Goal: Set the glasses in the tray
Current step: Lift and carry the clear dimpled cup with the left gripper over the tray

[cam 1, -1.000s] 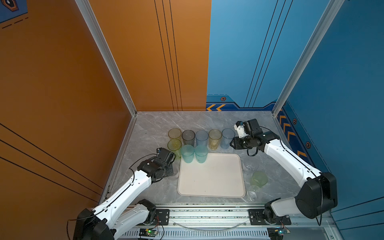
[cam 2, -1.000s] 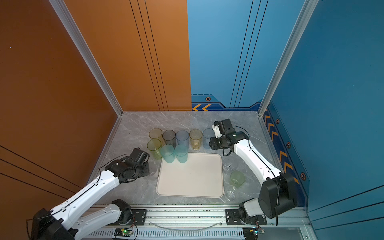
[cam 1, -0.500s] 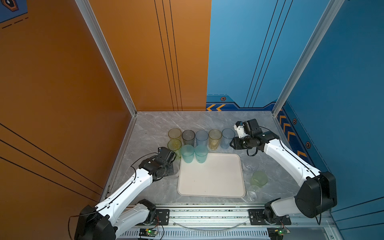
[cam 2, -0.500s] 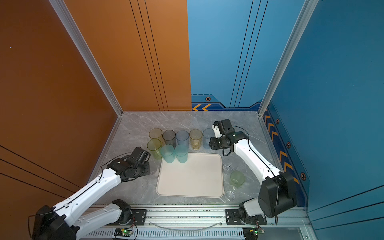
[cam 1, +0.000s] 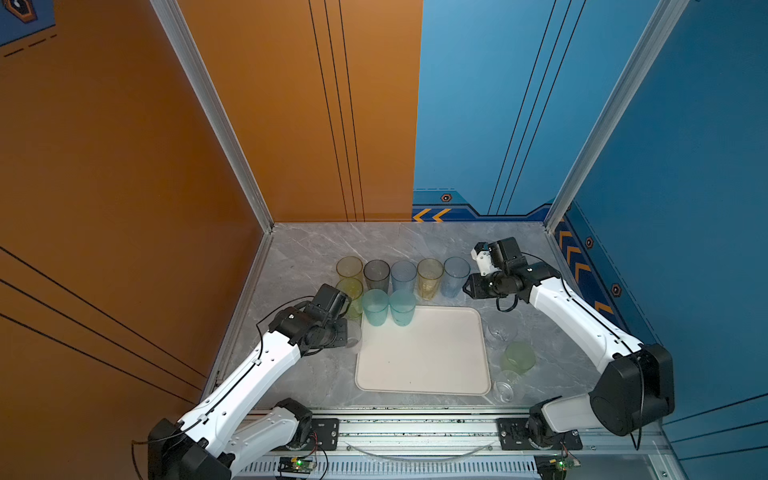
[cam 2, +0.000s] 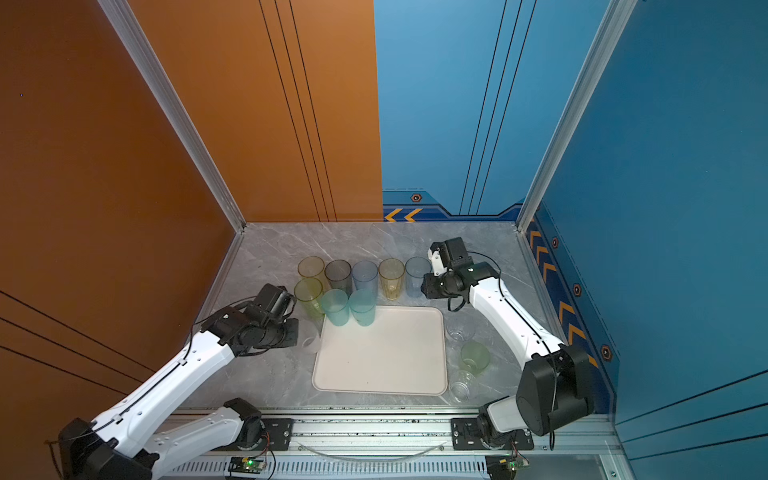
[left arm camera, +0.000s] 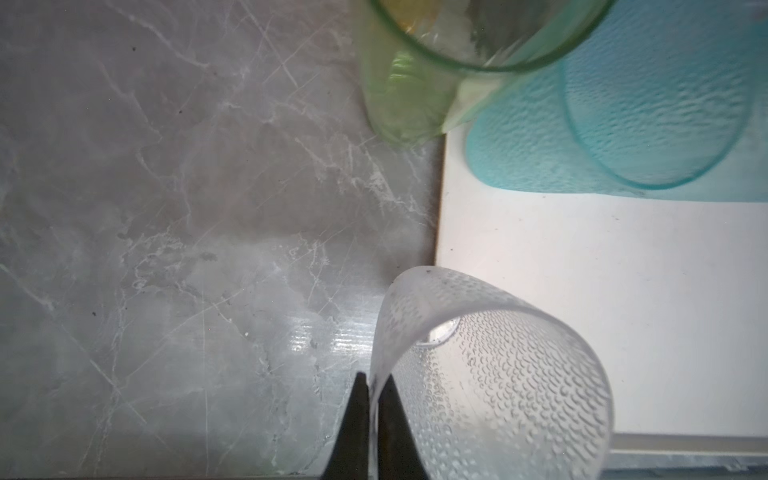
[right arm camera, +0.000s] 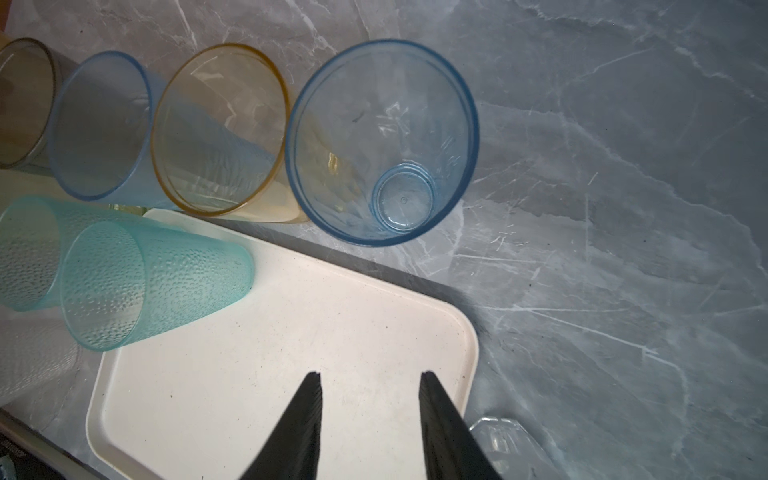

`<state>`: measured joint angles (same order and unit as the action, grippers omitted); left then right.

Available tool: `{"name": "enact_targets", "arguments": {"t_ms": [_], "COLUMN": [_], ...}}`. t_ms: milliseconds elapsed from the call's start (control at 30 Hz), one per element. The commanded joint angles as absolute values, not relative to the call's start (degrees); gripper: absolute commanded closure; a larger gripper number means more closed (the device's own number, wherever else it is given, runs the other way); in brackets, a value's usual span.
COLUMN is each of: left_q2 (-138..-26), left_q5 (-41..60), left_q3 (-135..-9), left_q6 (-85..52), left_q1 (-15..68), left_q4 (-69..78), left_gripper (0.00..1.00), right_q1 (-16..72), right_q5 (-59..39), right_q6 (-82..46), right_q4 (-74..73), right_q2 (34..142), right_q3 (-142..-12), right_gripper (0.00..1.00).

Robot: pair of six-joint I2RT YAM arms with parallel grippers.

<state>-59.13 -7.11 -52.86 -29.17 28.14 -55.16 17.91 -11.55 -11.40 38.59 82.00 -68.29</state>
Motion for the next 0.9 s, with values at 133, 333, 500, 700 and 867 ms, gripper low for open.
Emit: {"name": "enact_targets", "arguments": {"t_ms": [133, 333, 500, 700, 867], "left_q2": [-63.3, -71.6, -83.7, -99.0, -107.6], "left_q5": [-1.5, -2.1, -2.9, -1.5, -1.0], "left_q3": [-63.1, -74.0, -86.3, -100.1, -105.9], "left_q6": [-22.2, -18.6, -11.9, -3.0, -1.0], "left_q1": [35.1, 46.0, 52.1, 54.4, 52.0], "left_q4": [-61.4, -61.6, -60.8, -60.8, -60.3], "left_gripper": [1.00, 1.00, 1.00, 1.00, 1.00], "right_q1": [14.9, 14.1, 13.7, 13.2, 12.6], "right_q5": [-10.4, -10.5, -10.1, -9.9, -9.7], "right_q6": [-11.1, -11.3, -11.3, -11.3, -11.3], "right_q4": [41.0, 41.5, 42.2, 43.0, 43.6], "right_q2": [78.1, 77.3, 77.4, 76.8, 76.0], "right_q3": [-67.3, -67.6, -68.2, -68.4, -68.4], "right_gripper": [0.62, 0.62, 0.62, 0.62, 0.62]}}
